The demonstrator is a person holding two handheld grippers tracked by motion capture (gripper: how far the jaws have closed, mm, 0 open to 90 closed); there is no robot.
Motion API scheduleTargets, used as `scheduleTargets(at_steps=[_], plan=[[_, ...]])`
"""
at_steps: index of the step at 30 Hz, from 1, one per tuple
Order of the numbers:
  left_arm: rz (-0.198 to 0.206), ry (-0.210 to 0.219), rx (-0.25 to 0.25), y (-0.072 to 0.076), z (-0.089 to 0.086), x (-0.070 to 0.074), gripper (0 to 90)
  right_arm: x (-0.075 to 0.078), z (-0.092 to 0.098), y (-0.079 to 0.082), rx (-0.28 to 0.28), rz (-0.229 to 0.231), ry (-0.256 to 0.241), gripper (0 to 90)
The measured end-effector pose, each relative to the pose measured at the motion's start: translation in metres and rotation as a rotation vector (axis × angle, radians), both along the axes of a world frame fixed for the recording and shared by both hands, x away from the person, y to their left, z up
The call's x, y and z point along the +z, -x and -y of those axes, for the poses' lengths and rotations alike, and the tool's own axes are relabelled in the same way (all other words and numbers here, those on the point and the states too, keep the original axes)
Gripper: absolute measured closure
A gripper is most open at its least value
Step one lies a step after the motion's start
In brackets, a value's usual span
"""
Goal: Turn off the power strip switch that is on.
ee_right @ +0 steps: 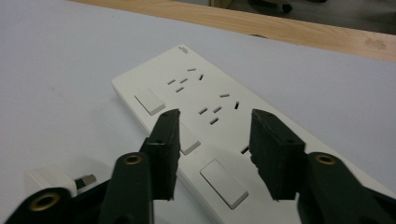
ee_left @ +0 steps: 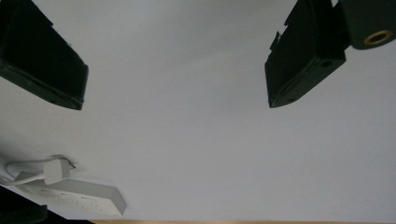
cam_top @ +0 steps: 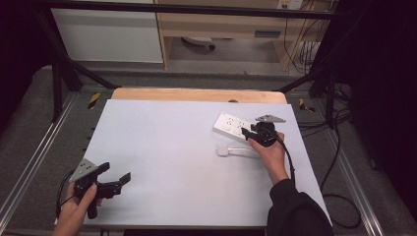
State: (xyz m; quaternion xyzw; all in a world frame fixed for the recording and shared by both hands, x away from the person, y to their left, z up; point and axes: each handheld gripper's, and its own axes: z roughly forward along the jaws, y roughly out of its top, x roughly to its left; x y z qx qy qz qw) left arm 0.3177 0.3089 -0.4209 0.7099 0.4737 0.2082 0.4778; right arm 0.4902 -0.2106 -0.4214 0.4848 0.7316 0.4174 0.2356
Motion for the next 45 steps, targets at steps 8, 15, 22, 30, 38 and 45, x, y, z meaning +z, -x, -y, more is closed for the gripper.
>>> scheduleTargets(at_steps=[8,15,22,30,38,45], plan=[[0.001,0.001,0.000,0.000,0.000,0.000,6.1,0.008,-0.004,-0.003,-0.021,-0.029,-0.008,16.6],[0.001,0.003,-0.001,0.000,0.000,0.000,6.1,0.015,-0.006,-0.002,-0.009,-0.030,-0.026,7.1],[0.001,0.003,0.000,0.000,-0.001,0.000,6.1,0.017,-0.006,-0.002,-0.033,-0.012,-0.019,5.4],[0.002,-0.001,-0.004,0.000,-0.001,0.001,6.1,0.025,0.001,0.002,0.001,-0.002,-0.056,3.4],[0.003,0.002,-0.004,0.000,0.000,0.001,6.1,0.035,0.008,0.007,0.001,0.023,-0.071,3.6],[0.002,0.002,-0.002,0.000,-0.001,0.001,6.1,0.041,0.016,0.011,-0.004,0.043,-0.075,3.8]])
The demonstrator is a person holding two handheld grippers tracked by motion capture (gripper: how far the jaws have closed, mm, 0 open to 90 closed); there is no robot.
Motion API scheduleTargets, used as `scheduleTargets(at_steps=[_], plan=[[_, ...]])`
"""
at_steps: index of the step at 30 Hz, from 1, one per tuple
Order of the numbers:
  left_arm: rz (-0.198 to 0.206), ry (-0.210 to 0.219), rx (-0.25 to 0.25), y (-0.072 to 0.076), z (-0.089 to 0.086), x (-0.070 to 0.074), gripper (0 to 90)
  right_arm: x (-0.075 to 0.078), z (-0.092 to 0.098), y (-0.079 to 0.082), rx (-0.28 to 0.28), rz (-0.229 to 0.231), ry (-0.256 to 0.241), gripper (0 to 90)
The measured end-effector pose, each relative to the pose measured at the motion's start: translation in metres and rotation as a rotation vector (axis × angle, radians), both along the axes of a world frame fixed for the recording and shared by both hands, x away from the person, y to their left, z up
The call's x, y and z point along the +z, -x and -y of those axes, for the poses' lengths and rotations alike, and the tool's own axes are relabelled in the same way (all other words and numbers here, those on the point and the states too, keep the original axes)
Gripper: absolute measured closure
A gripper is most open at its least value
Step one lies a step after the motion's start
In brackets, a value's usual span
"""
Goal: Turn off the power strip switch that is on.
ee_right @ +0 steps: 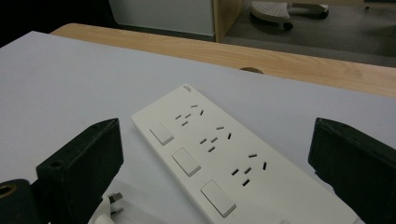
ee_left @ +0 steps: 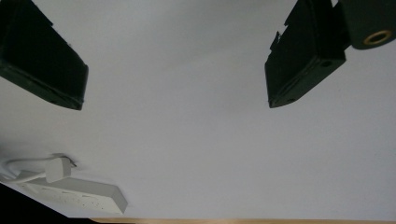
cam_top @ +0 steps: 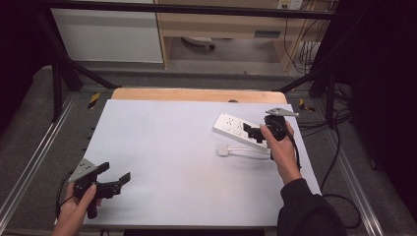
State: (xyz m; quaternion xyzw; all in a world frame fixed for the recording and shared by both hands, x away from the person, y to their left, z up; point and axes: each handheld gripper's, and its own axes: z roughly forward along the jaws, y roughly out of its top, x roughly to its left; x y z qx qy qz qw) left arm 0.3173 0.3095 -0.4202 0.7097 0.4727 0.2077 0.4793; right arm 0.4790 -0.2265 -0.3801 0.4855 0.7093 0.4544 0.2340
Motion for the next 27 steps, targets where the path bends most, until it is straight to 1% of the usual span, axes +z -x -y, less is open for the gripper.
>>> scheduleTargets(at_steps=[7,17,19,27], plan=[[0.002,-0.001,0.000,0.000,0.000,0.000,6.1,0.005,0.006,0.003,-0.010,0.015,-0.011,4.2],[0.002,-0.001,-0.001,0.000,0.000,0.000,6.1,0.010,0.014,0.007,-0.009,0.034,-0.018,4.1],[0.002,-0.001,0.000,0.000,0.000,0.000,6.0,0.011,0.015,0.009,-0.008,0.038,-0.024,3.8],[0.002,-0.002,0.001,0.000,0.000,0.000,6.1,0.016,0.020,0.017,-0.005,0.057,-0.022,3.6]])
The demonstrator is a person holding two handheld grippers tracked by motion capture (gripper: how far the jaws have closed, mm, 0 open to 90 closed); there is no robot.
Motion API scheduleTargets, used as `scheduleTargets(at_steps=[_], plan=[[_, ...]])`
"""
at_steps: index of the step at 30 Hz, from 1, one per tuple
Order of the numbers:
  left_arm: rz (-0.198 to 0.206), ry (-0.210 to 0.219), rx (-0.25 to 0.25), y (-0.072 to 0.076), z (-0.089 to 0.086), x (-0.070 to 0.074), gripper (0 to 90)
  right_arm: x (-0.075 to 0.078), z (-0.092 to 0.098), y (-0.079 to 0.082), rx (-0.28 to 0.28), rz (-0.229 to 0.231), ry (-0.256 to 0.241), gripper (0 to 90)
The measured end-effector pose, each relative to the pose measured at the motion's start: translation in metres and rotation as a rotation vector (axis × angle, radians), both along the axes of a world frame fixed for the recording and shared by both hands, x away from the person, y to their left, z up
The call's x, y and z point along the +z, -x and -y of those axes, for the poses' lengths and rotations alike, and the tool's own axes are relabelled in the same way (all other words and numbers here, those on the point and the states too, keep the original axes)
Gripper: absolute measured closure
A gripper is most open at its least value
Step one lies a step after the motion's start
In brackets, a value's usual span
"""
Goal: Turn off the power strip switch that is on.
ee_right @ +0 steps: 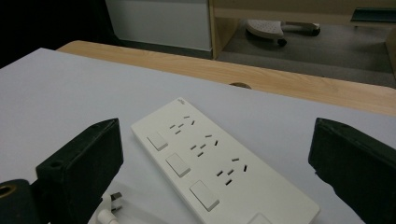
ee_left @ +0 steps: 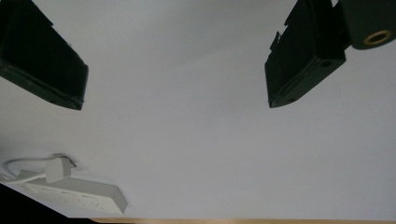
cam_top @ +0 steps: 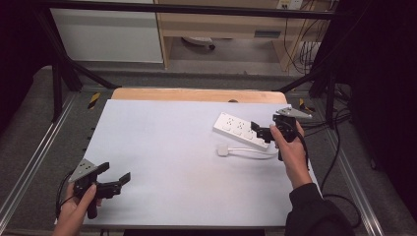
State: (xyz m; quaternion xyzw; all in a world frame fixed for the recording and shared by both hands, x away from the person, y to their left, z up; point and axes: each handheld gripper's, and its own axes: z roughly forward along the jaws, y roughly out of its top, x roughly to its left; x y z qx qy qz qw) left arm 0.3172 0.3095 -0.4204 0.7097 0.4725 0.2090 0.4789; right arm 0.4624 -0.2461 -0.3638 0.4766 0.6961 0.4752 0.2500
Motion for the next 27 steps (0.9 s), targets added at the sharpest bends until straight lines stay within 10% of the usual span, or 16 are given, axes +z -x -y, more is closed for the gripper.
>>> scheduleTargets(at_steps=[27], plan=[[0.002,0.001,0.003,0.000,0.000,0.000,6.1,-0.003,0.038,0.046,-0.031,0.054,-0.021,2.9]])
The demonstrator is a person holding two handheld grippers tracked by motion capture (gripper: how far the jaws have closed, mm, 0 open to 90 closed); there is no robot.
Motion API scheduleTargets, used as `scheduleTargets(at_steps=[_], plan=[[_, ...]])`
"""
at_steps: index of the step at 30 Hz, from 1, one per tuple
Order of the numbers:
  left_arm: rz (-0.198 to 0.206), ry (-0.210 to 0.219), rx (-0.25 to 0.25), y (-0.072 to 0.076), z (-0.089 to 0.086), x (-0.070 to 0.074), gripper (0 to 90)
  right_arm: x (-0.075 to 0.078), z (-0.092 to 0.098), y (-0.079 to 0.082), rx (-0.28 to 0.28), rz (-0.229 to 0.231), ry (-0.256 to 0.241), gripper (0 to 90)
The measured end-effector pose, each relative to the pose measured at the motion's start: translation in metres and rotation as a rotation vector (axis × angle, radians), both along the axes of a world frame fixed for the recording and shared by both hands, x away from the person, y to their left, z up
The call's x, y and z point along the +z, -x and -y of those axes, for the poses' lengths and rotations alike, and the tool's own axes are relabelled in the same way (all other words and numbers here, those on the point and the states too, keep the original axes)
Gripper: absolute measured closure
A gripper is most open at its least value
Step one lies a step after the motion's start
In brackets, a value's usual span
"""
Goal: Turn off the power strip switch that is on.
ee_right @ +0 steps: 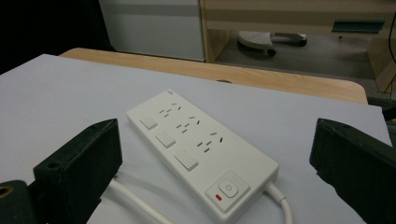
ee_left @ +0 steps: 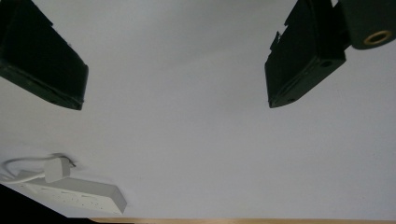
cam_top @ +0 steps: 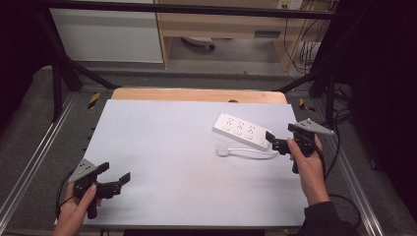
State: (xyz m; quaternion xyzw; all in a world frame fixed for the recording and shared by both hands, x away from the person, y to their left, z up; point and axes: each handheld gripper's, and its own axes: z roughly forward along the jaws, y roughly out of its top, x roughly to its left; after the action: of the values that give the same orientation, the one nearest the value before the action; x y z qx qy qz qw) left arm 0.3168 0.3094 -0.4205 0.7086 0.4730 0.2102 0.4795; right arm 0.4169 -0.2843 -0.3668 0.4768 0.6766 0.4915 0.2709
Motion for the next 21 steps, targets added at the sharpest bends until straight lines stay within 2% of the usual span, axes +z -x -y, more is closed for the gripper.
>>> scheduleTargets(at_steps=[6,14,21], plan=[[-0.001,-0.002,-0.001,0.000,0.000,0.000,6.1,-0.006,0.009,0.012,-0.008,-0.001,-0.014,2.8],[-0.001,0.000,0.000,0.000,0.000,0.000,6.1,-0.017,0.019,0.028,-0.015,-0.012,-0.004,2.6],[0.000,-0.002,0.000,0.000,0.000,0.000,6.1,-0.032,0.017,0.039,0.000,-0.029,-0.002,3.1]])
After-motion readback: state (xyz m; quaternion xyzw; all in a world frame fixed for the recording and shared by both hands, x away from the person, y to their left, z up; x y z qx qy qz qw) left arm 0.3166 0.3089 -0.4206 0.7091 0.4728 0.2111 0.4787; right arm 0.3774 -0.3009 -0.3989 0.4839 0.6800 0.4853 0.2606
